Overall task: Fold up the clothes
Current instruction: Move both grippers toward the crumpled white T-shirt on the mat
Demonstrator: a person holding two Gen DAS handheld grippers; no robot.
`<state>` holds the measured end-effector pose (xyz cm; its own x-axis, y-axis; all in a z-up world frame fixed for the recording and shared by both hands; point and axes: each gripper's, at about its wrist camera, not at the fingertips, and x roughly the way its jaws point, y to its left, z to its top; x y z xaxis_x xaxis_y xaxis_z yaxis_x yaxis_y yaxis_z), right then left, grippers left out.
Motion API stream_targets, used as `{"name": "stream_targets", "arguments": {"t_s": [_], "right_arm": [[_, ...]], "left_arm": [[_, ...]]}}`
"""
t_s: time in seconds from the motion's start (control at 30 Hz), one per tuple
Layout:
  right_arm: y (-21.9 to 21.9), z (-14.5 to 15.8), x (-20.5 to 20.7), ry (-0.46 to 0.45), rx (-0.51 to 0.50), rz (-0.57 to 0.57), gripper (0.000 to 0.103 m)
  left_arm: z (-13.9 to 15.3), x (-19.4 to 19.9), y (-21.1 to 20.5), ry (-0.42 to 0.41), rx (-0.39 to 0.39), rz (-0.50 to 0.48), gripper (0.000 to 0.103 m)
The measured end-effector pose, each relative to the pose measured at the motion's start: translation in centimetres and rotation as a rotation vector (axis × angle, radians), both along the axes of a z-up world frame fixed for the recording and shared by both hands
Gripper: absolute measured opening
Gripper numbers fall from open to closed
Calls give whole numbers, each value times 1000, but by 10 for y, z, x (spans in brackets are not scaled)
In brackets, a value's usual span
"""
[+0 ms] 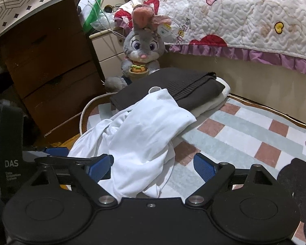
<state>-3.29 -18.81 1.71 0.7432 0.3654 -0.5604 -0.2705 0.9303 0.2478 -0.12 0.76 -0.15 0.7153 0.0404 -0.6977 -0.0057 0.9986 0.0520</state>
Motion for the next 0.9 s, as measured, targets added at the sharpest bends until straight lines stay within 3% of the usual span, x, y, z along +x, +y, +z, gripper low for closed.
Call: {"name": "stream_targets", "arguments": {"t_s": [0.9], "right_arm": [[-12,-9,-2,16,94,-9,89]], "left_arm": [[1,-1,-2,32,-47,-10,101]]}}
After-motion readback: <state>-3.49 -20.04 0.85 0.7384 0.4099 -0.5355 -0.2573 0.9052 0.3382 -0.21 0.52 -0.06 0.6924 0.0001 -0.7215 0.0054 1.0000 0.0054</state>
